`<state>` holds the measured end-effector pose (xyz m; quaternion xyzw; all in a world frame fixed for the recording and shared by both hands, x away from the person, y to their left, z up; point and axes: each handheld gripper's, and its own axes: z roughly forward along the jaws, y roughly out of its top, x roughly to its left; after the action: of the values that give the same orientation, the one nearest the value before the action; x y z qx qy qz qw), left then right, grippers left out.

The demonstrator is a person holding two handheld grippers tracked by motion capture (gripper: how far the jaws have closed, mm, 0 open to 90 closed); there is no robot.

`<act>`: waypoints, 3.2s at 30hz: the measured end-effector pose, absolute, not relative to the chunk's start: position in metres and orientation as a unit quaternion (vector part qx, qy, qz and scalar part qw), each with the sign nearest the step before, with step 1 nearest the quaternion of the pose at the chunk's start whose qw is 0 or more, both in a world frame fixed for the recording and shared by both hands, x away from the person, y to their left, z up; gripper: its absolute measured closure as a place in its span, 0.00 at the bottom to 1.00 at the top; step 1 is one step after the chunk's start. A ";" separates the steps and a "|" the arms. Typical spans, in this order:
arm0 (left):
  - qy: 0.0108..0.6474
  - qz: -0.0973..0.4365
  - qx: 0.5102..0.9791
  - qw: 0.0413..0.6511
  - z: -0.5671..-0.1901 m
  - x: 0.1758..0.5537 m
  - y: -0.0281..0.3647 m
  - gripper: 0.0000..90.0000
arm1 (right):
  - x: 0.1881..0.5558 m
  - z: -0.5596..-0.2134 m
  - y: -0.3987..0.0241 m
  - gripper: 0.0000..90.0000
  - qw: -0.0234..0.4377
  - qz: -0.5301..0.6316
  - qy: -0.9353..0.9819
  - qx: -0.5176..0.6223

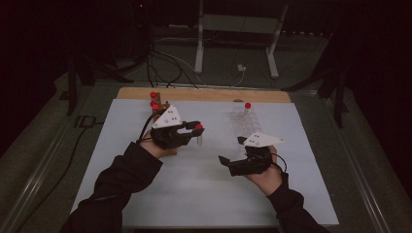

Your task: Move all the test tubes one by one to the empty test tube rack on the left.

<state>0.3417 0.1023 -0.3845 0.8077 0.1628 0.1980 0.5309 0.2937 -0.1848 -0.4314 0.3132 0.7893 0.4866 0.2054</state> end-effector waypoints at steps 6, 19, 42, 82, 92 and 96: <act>0.190 0.224 0.793 0.534 -0.376 0.349 0.126 0.80 | 0.293 -0.430 -0.186 0.00 0.202 0.494 0.786 0.312; 0.243 0.260 0.771 0.529 -0.371 0.366 0.162 0.80 | 0.291 -0.430 -0.186 0.00 0.201 0.499 0.790 0.294; 0.326 0.325 0.728 0.508 -0.389 0.395 0.196 0.80 | 0.291 -0.430 -0.187 0.00 0.197 0.499 0.793 0.290; 0.368 0.301 0.768 0.430 -0.446 0.415 0.189 0.79 | 0.293 -0.429 -0.192 0.00 0.190 0.503 0.790 0.295; 0.360 0.297 0.780 0.417 -0.442 0.408 0.186 0.55 | 0.292 -0.426 -0.195 0.00 0.194 0.508 0.786 0.294; 0.359 0.293 0.778 0.423 -0.436 0.398 0.187 0.34 | 0.292 -0.424 -0.197 0.00 0.200 0.511 0.781 0.297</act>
<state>0.3976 0.1869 -0.4363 0.7784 0.3592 0.2933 0.4232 0.2924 -0.1975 -0.4243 0.2973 0.7813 0.5111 0.1999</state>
